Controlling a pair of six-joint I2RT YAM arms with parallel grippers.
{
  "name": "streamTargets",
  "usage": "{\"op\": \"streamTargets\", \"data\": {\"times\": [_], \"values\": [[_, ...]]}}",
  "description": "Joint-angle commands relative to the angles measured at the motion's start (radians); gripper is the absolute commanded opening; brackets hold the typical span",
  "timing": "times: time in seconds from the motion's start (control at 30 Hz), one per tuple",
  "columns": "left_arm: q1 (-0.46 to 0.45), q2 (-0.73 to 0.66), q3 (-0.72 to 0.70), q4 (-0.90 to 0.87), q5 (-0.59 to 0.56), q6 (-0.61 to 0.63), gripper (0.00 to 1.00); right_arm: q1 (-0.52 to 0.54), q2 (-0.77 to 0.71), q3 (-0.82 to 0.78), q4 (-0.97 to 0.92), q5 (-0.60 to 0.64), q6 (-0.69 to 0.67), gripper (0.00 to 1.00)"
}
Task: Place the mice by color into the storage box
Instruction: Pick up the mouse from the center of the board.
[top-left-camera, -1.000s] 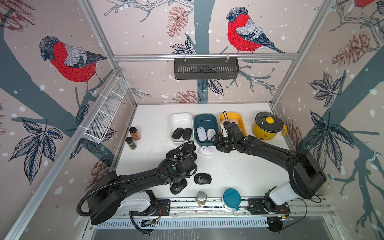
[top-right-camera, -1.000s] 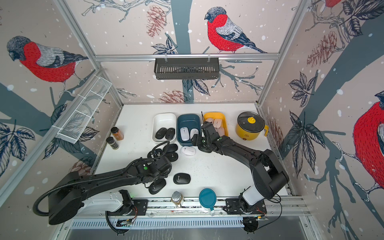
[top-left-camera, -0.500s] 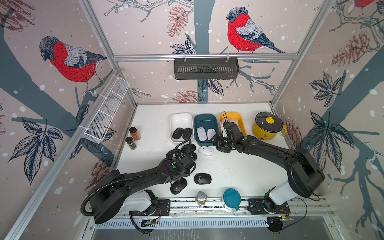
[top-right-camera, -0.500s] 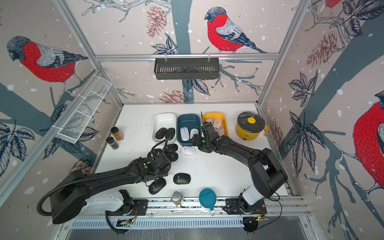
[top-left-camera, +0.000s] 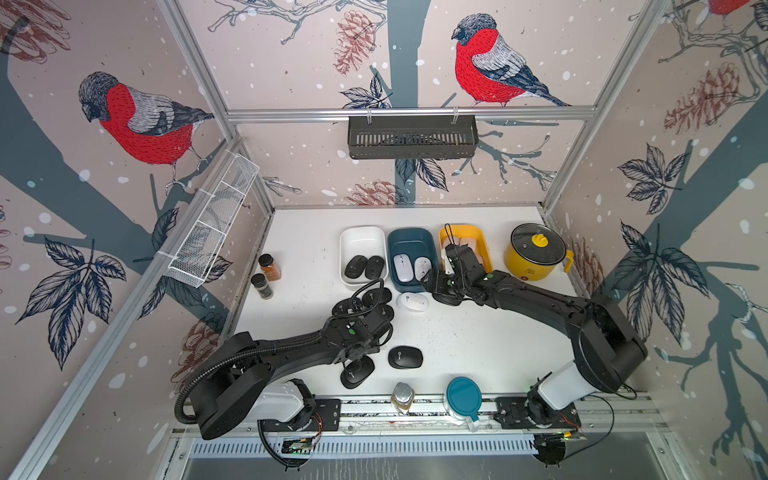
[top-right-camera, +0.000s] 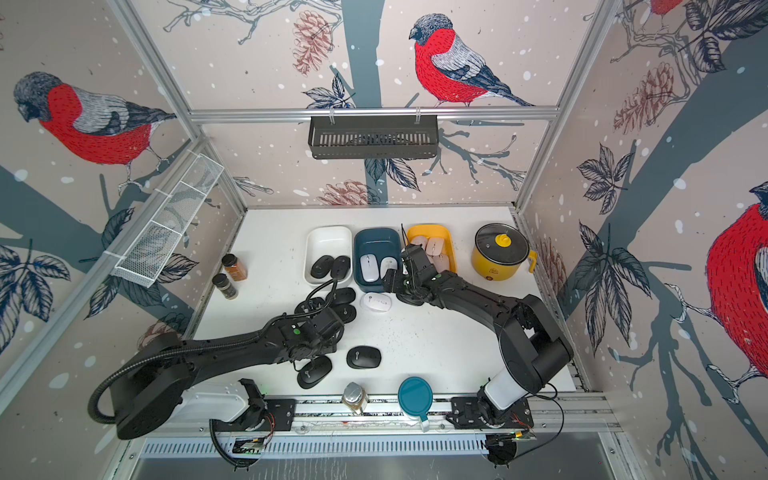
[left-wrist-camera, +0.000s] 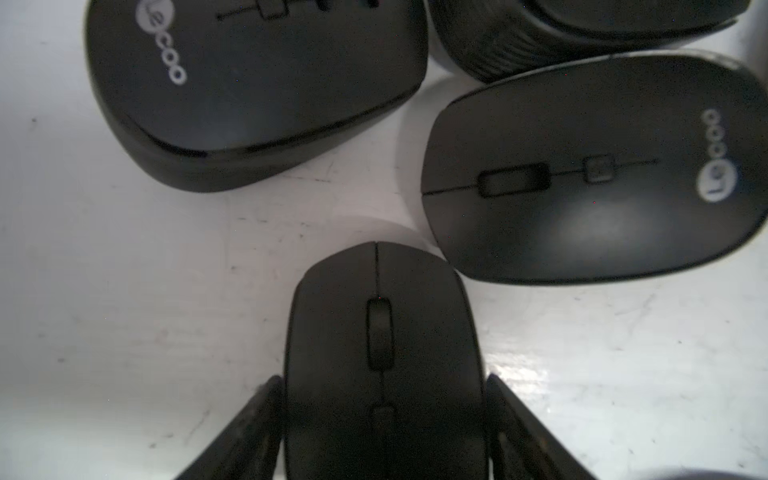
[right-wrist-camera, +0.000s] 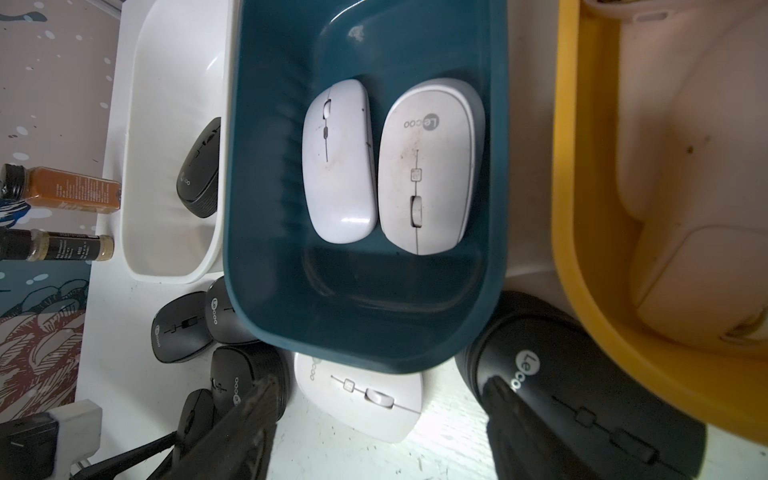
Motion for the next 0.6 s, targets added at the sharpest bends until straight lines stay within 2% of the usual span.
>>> {"op": "streamTargets", "data": {"times": [0.0, 0.1, 0.4, 0.57], "values": [[0.002, 0.013, 0.001, 0.013, 0.012, -0.004, 0.73, 0.001, 0.005, 0.007, 0.009, -0.006, 0.006, 0.79], [0.004, 0.022, -0.001, 0.017, 0.010, -0.004, 0.71, 0.001, 0.006, 0.007, 0.009, -0.005, 0.007, 0.78], [0.004, 0.002, -0.007, 0.005, 0.008, -0.020, 0.60, -0.001, 0.016, 0.016, 0.004, -0.008, 0.011, 0.78], [0.004, -0.020, -0.017, -0.003, -0.005, -0.045, 0.59, 0.002, 0.018, 0.015, 0.006, -0.012, 0.013, 0.78]]}}
